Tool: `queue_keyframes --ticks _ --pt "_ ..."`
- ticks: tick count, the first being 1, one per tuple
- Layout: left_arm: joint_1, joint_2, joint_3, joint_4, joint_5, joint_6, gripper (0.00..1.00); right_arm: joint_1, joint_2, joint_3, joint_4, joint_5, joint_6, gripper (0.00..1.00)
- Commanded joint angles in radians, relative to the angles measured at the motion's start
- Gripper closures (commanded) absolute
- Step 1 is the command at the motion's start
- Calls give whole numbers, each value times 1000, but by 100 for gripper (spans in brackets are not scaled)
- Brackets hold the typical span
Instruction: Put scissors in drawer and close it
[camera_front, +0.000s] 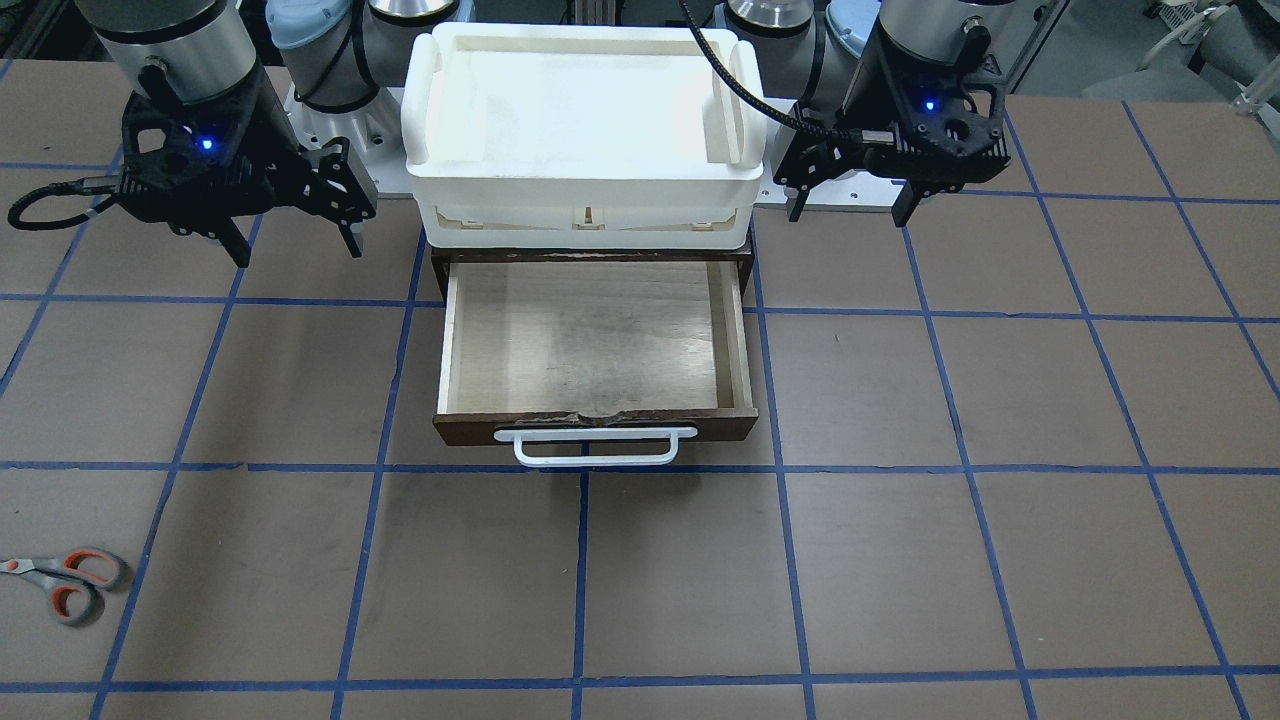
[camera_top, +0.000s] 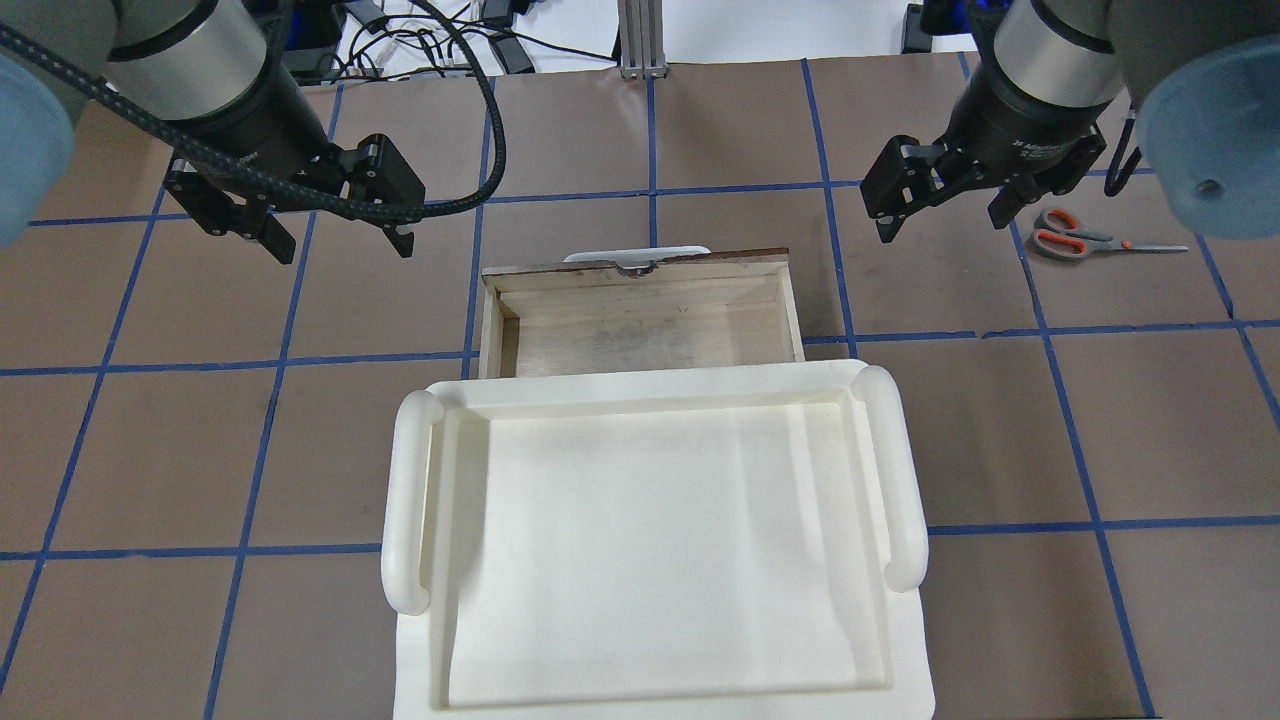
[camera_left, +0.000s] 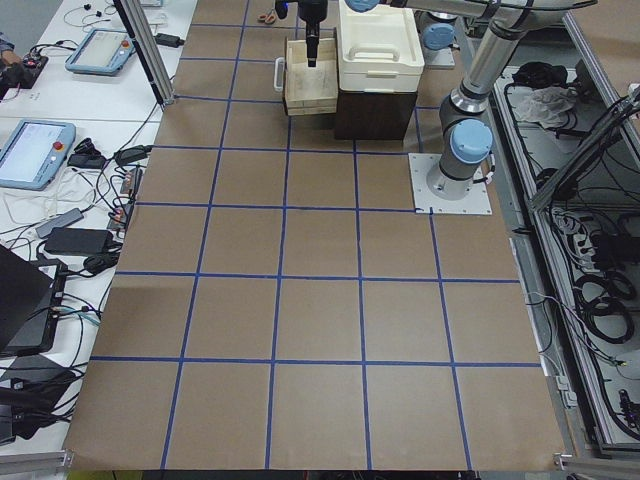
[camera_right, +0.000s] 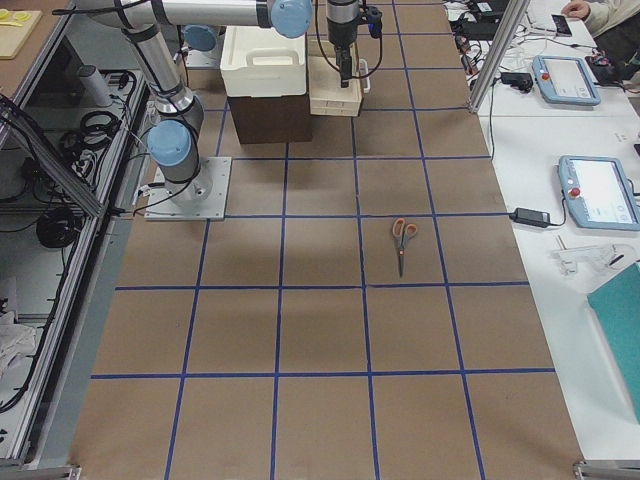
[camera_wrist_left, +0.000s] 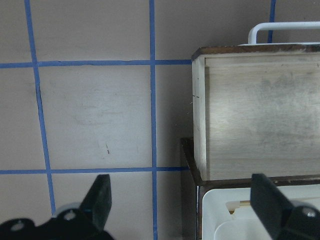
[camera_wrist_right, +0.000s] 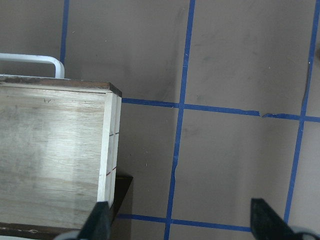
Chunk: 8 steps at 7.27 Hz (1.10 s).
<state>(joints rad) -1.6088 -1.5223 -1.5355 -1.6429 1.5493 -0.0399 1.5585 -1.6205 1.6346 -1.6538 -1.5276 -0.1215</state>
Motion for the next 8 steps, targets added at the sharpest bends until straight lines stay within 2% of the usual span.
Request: queue_keyframes --ticks 1,6,8 --pt "0 1 0 0 0 0 0 -1 1 1 -7 -14 -4 0" --pt "1 1 0 -5 -2 -2 0 -15 1 -2 -11 -29 -159 0" --pt "0 1 0 -5 0 0 0 -114 13 -2 -8 -26 -290 0"
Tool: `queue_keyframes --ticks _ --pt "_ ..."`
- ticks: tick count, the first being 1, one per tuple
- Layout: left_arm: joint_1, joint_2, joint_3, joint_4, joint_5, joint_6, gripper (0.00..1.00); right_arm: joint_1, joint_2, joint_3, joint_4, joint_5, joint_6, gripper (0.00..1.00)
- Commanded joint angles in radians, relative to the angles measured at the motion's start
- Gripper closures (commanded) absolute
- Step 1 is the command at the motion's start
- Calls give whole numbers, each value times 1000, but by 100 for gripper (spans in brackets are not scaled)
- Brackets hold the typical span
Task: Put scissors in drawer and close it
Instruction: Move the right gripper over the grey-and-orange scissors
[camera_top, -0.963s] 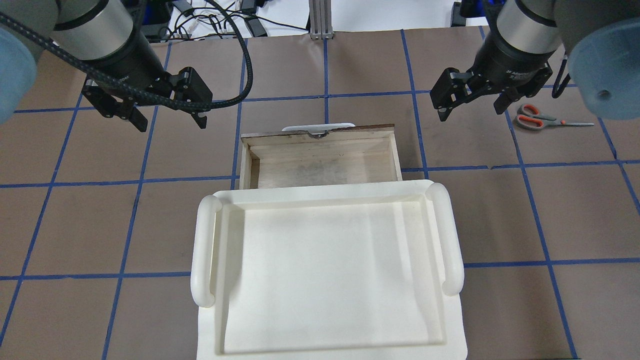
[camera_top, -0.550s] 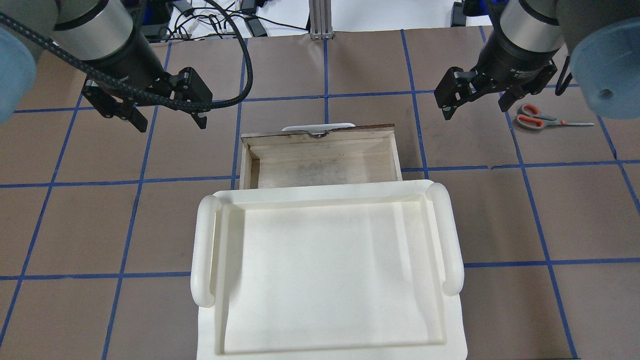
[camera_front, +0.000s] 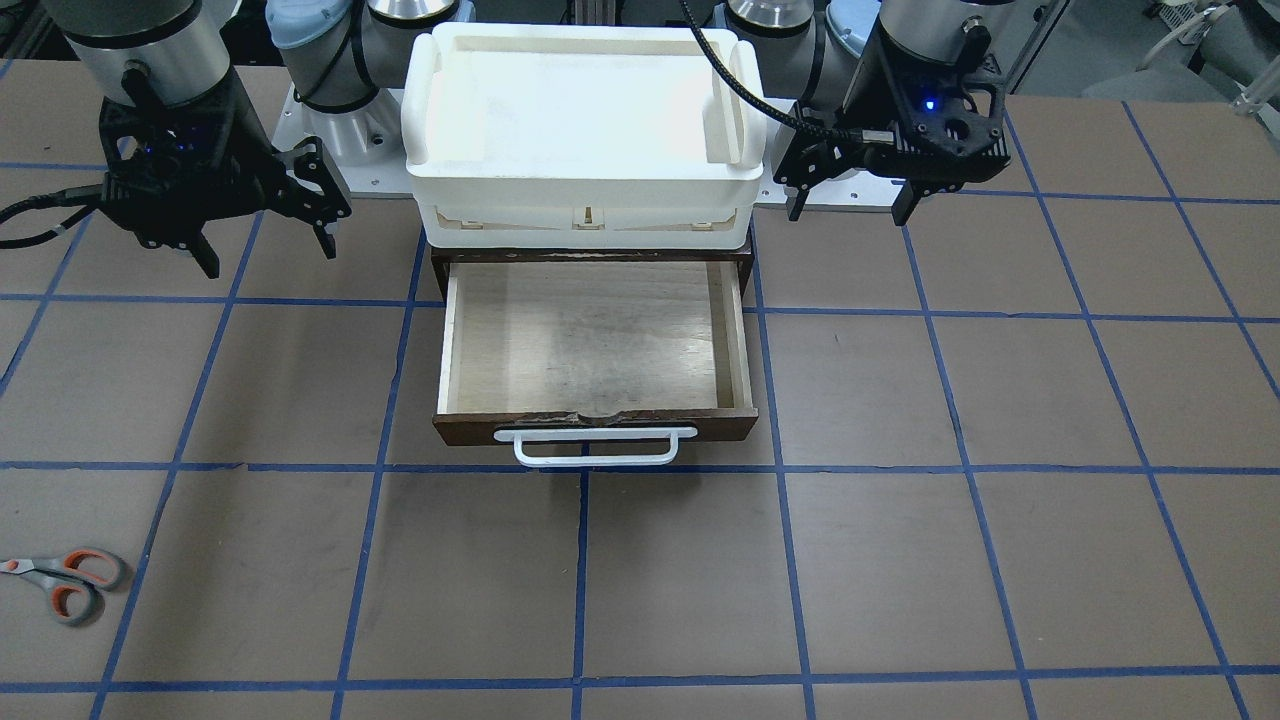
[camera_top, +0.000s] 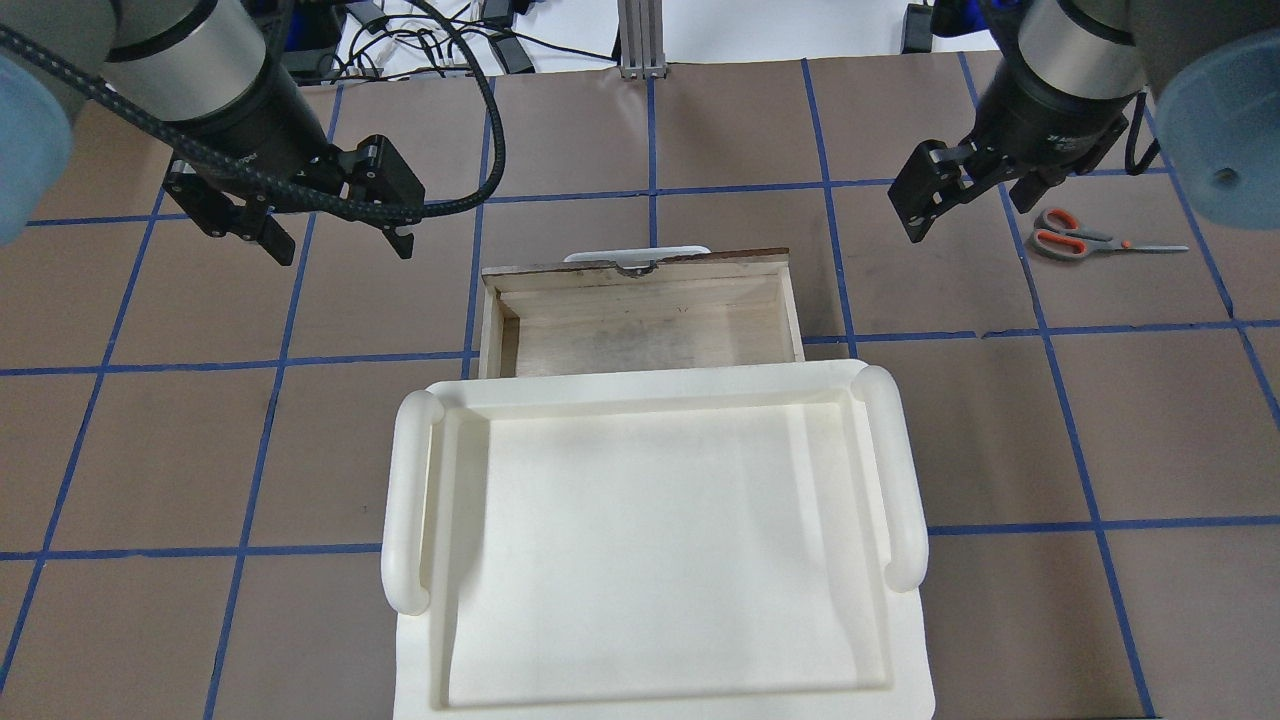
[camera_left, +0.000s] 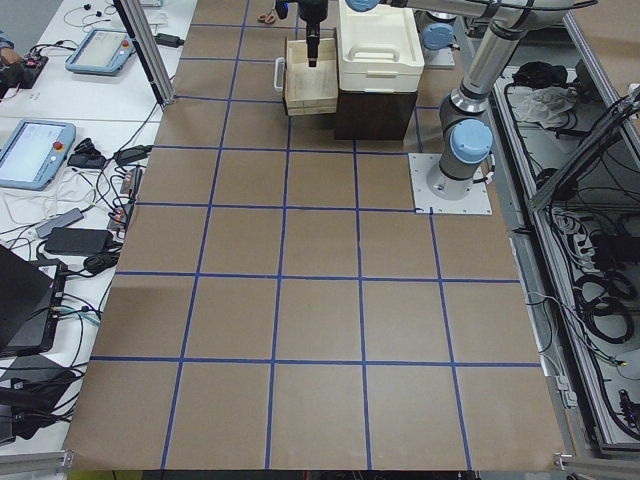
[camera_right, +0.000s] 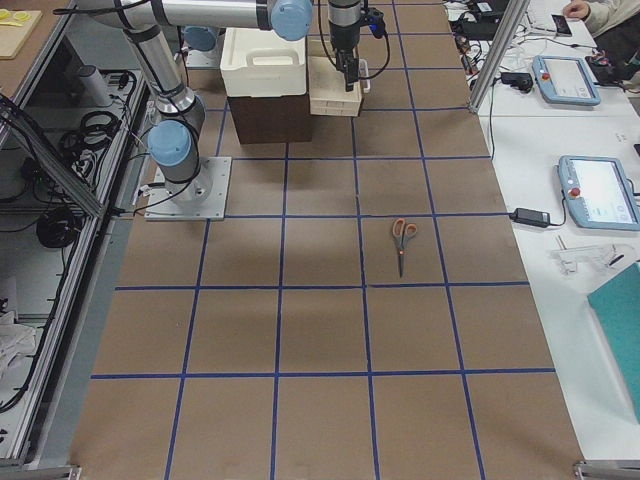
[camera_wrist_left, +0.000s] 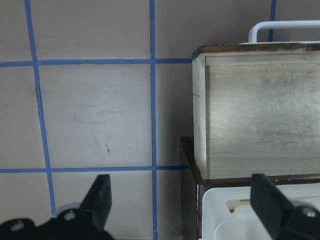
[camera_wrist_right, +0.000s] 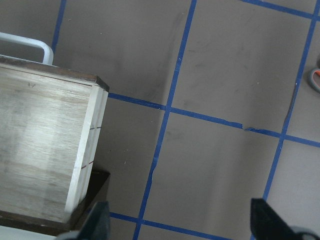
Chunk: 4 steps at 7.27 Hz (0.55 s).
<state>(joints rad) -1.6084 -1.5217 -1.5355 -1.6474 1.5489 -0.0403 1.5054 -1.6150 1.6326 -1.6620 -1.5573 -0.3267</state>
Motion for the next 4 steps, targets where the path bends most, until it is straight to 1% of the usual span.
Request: queue_keyframes --ticks 1,3,4 --pt "-1 0 0 0 0 0 0 -94 7 1 7 0 -133 0" --pt "-1 0 0 0 0 -1 0 -94 -3 -11 13 11 -120 0" --pt "-1 0 0 0 -1 0 0 -94 0 -8 19 2 -118 0"
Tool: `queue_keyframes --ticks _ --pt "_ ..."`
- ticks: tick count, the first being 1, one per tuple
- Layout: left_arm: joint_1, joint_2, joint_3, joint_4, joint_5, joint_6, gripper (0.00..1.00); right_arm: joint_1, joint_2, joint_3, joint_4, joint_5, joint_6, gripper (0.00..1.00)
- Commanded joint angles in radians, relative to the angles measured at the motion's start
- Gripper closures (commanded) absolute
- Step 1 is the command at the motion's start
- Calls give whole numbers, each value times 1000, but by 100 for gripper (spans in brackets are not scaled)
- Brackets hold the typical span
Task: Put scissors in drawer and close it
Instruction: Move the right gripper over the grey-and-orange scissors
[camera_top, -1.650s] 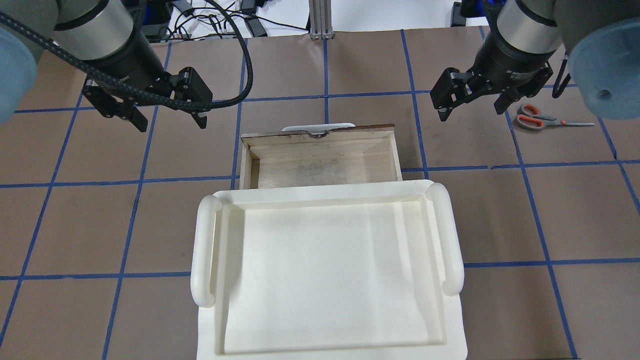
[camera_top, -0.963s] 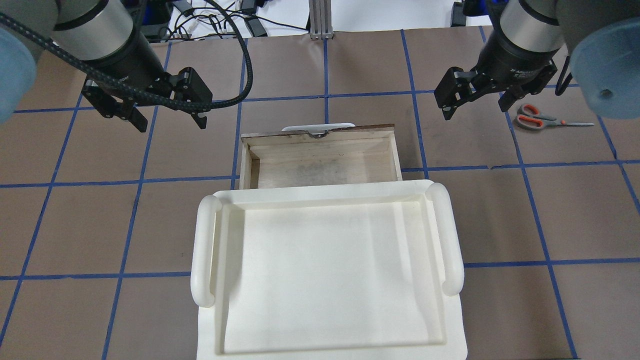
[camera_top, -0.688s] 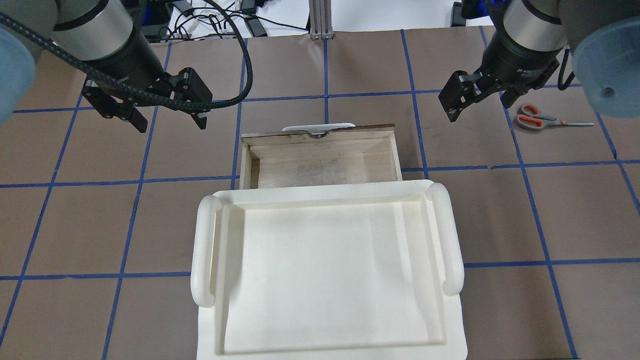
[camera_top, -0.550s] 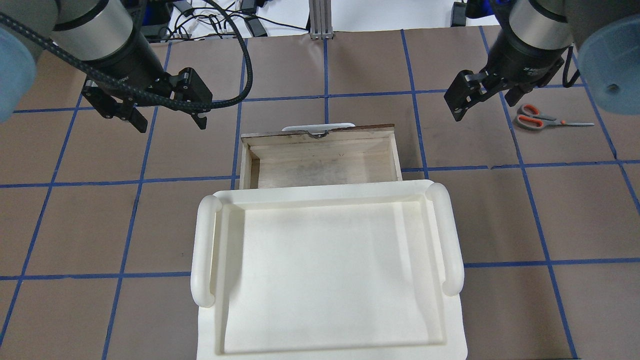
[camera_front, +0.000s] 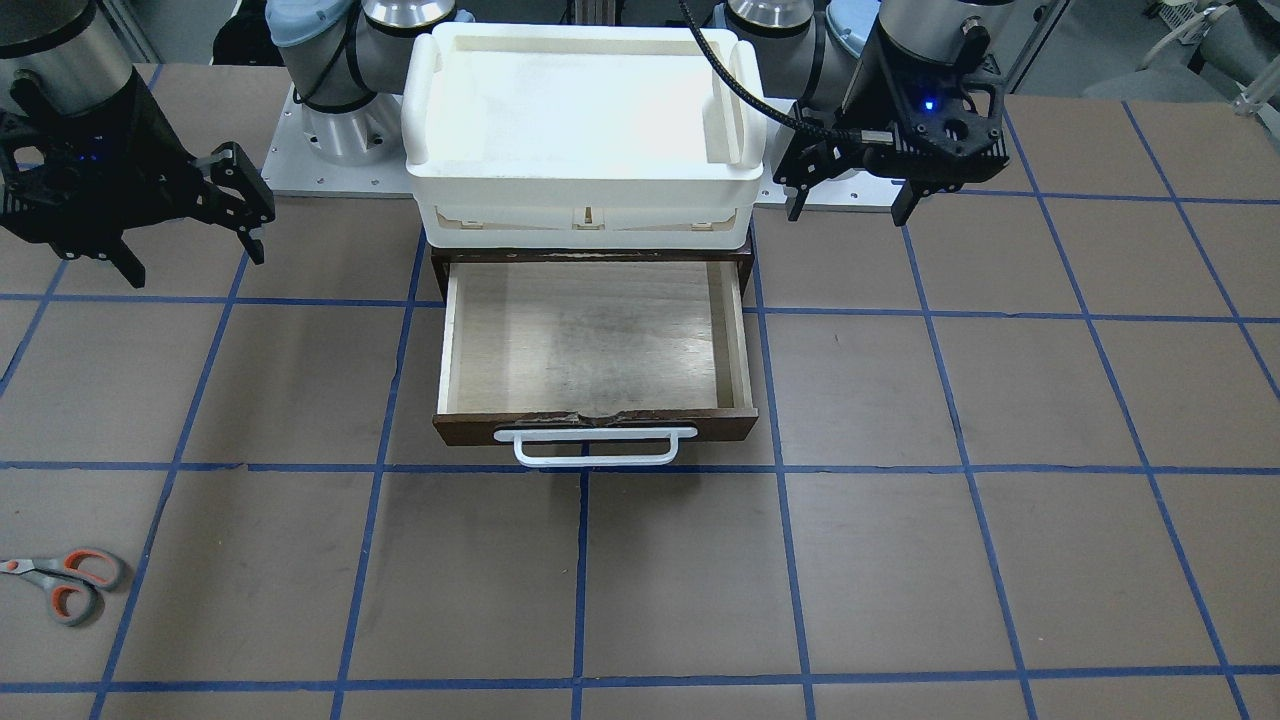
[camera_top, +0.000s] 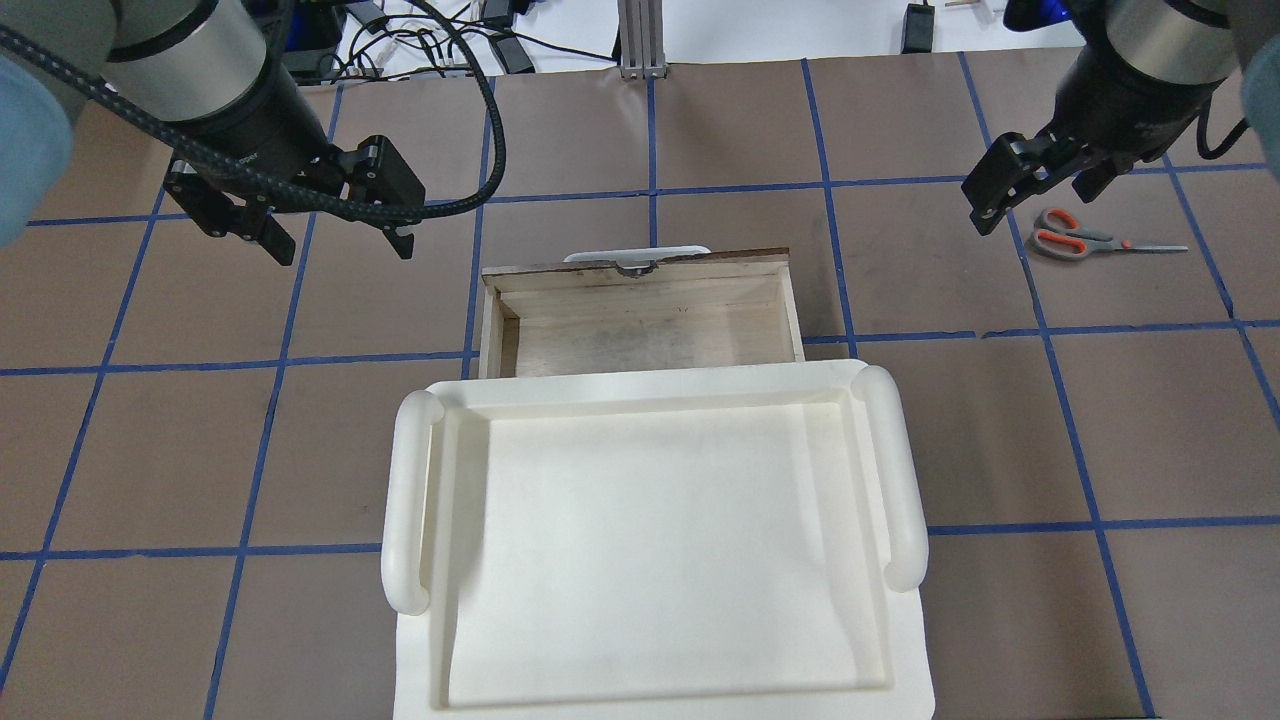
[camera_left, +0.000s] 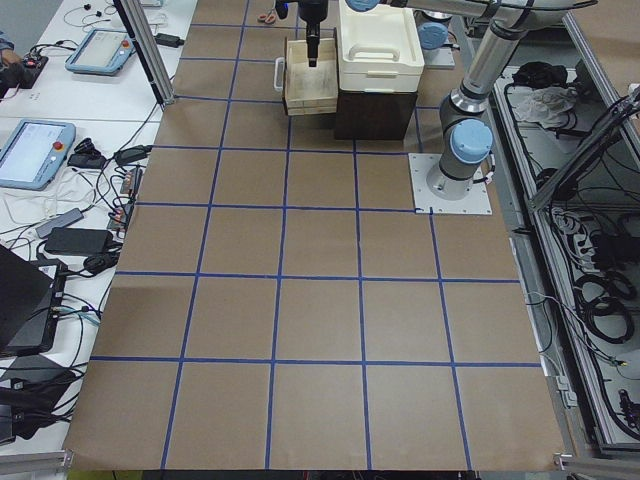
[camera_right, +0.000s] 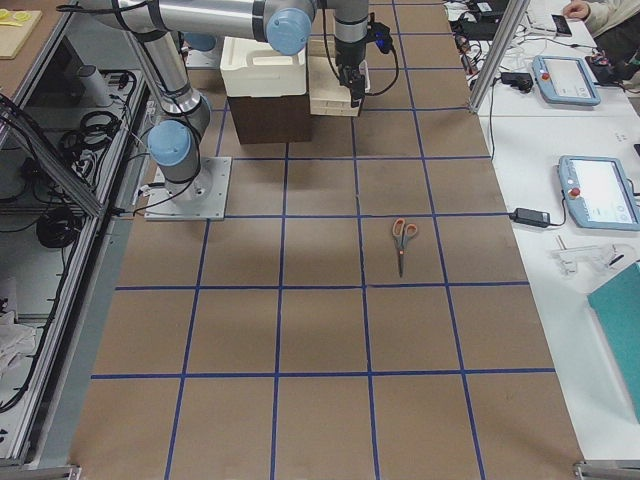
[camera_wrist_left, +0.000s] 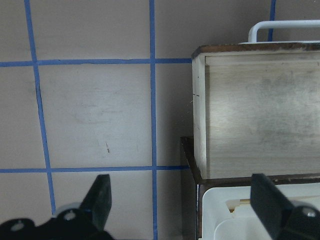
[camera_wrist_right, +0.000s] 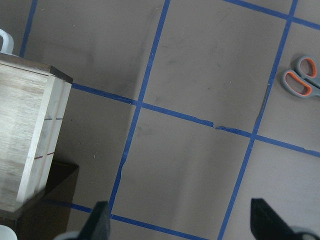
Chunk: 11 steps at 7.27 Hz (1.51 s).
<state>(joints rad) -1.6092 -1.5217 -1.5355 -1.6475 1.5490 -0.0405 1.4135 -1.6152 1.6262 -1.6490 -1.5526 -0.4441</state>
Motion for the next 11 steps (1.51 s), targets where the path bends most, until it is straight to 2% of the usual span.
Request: queue_keyframes --ticks 1,4,6,7,8,10,11 --pt "0 0 0 0 0 1 0 -2 3 -2 5 -3 1 0" --pt "0 0 0 0 0 1 0 -4 3 18 6 0 -16 0" --pt "2 0 0 0 0 1 0 -21 8 6 -89 -4 -19 0" --pt "0 0 0 0 0 1 0 -24 11 7 -83 -4 -48 0" --pt "2 0 0 0 -1 1 0 -45 23 7 -84 -33 -111 0" --pt "0 0 0 0 0 1 0 -169 93 3 -97 -20 -239 0" --pt "2 0 0 0 0 1 0 -183 131 0 -165 -29 -324 0"
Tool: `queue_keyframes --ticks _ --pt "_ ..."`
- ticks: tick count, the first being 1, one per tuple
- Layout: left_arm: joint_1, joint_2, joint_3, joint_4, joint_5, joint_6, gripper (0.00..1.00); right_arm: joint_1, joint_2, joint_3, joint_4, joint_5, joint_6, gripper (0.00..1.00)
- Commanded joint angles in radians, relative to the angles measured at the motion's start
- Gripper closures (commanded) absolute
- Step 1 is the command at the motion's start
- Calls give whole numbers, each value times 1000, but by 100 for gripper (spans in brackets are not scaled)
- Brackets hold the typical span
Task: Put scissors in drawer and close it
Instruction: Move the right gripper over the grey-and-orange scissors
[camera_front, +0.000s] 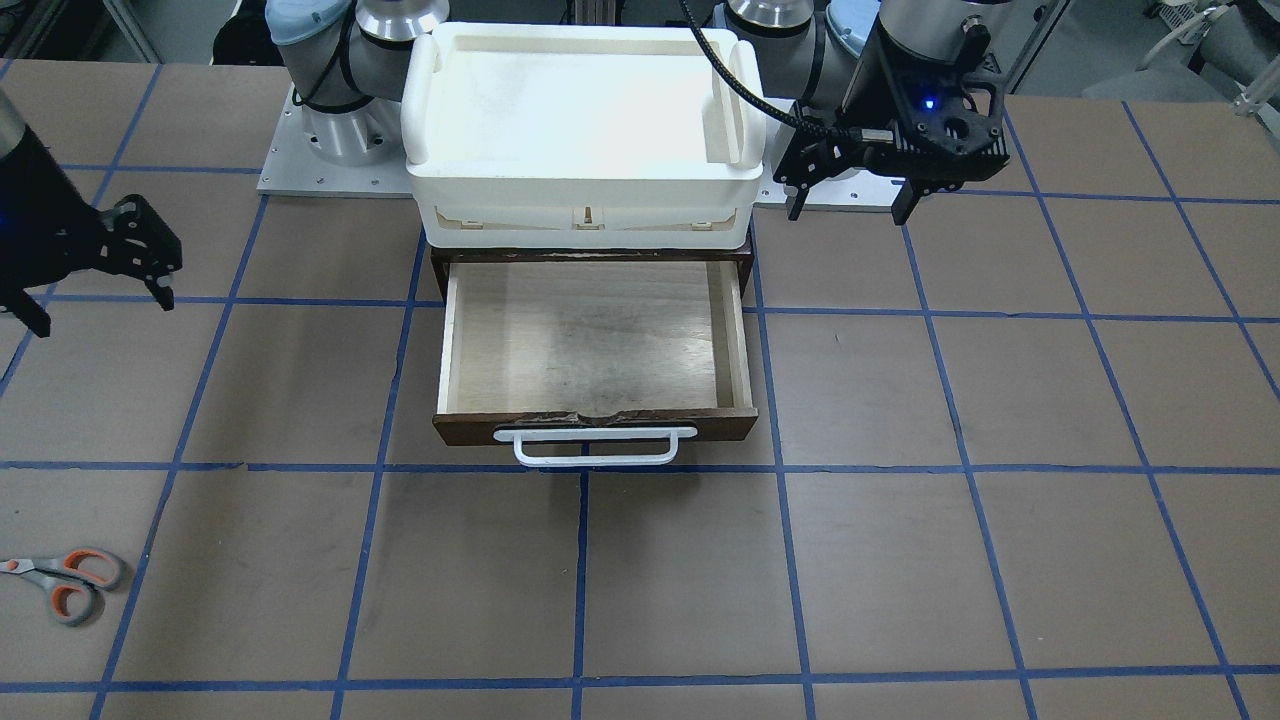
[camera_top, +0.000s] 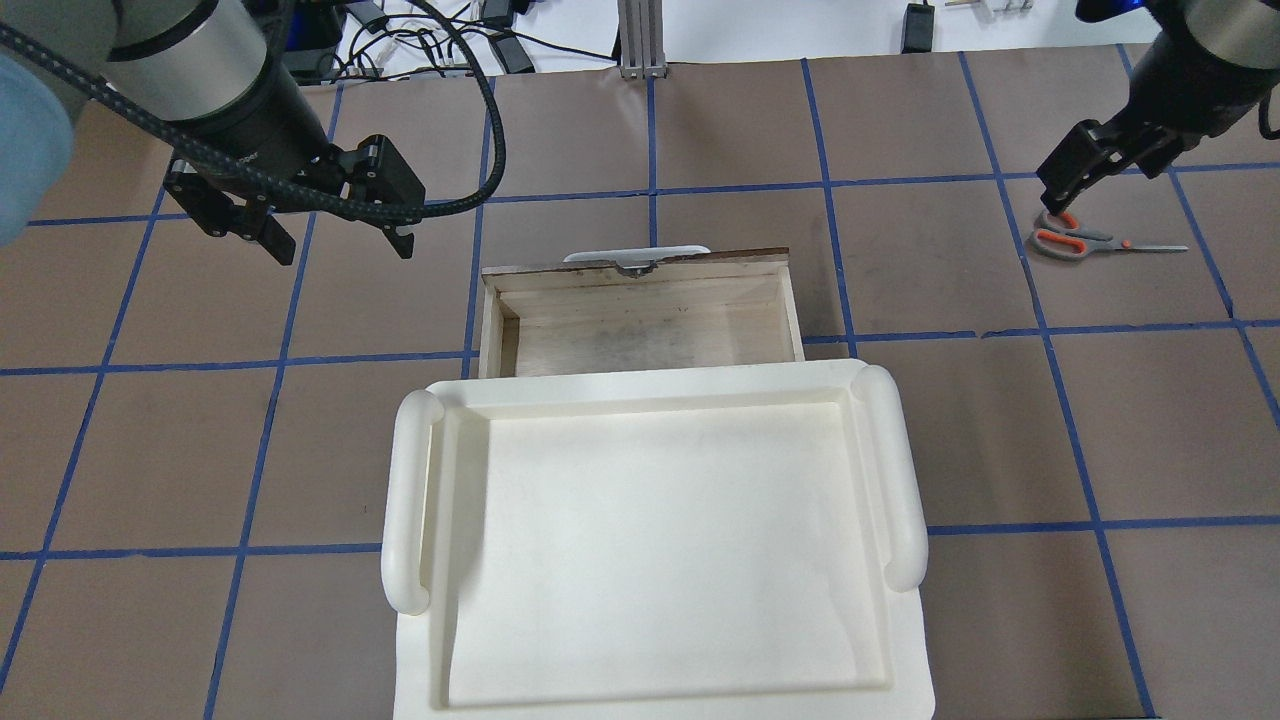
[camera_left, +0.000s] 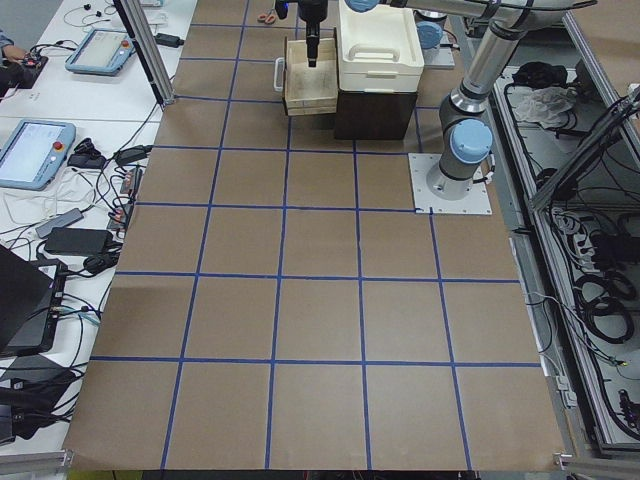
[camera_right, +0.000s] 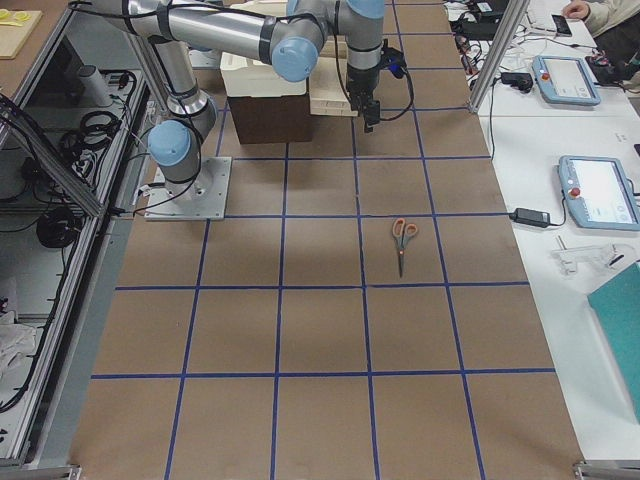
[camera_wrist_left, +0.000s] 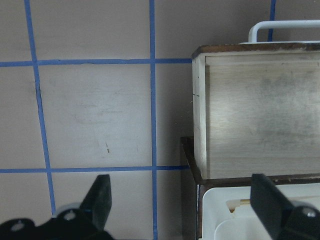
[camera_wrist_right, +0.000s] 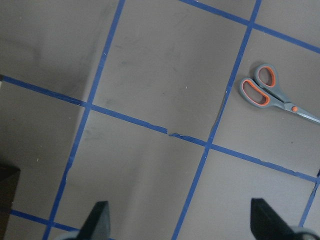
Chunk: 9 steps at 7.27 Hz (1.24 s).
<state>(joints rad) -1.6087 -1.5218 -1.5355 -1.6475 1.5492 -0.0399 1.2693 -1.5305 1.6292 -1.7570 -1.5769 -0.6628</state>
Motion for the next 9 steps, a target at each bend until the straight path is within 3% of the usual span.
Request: queue_keyframes --ticks 1,4,8,9 --pt "1 0 0 0 0 0 0 -45 90 -3 -137 -5 -236 0" --pt "0 0 0 -2 -1 -2 0 -172 244 -5 -342 8 -567 1" --pt "0 0 0 0 0 0 0 -197 397 -31 -378 3 -918 1" --pt "1 0 0 0 0 0 0 -197 450 -60 -378 3 -1081 2"
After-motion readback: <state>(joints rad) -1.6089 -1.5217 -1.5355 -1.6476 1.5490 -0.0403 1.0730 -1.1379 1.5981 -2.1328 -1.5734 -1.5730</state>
